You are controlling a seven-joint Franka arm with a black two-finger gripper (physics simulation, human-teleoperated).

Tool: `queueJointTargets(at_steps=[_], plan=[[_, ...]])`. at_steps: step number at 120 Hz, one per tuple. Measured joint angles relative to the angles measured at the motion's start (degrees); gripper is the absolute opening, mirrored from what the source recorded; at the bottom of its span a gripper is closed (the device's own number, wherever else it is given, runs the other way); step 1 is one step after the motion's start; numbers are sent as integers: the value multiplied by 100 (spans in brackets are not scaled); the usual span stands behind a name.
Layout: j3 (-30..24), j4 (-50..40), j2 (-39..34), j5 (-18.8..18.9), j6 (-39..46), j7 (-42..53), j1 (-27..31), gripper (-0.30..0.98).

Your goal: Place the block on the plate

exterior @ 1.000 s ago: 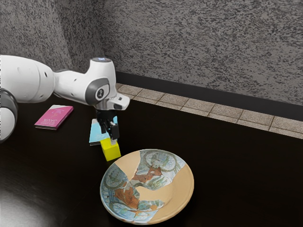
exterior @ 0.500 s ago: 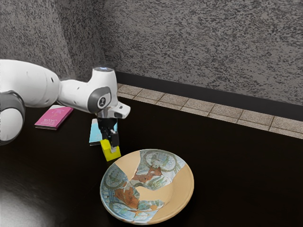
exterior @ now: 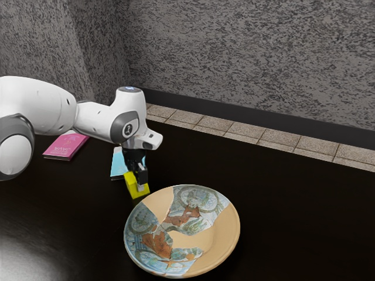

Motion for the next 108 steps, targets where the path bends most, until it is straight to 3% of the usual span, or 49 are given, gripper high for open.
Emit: queueJointTargets(at_steps=[60,108], plan=[[45,-150,-553,152,-42,-85,-266,41],[45,-838,-1292,352,-184,-486,-1324,41]])
